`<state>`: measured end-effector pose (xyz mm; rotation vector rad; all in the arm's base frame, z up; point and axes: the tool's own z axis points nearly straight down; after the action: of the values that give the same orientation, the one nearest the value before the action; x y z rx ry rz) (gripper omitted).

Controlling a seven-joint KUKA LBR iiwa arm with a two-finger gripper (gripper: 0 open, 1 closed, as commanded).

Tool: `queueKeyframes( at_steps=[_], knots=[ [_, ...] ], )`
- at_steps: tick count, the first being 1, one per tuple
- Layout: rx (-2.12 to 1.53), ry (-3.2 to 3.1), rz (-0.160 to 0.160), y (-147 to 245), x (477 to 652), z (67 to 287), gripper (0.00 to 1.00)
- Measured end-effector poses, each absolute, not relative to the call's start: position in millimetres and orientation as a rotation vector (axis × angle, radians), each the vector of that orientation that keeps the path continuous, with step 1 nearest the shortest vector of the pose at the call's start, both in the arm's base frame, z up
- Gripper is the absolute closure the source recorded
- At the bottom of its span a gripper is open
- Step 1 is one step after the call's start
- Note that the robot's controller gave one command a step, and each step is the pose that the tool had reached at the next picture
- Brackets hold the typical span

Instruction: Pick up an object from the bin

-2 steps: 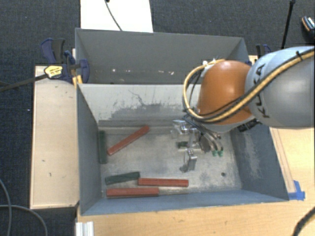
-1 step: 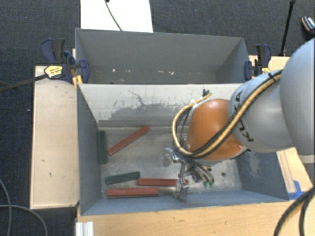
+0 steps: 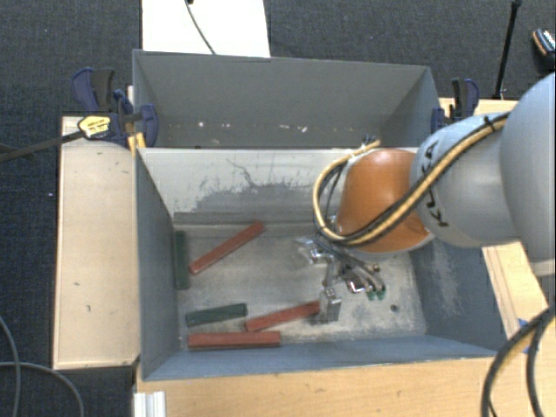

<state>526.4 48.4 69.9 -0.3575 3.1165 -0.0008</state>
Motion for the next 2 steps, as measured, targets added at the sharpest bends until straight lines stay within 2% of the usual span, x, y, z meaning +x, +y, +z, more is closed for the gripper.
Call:
queueKeyframes(
  at_steps=[1,2],
  knots=[
    [-0.356,3.119,0.001,50,525.1,70,1.0],
    [-0.468,3.099,0.003,81,566.5,79,1.0]
  ],
)
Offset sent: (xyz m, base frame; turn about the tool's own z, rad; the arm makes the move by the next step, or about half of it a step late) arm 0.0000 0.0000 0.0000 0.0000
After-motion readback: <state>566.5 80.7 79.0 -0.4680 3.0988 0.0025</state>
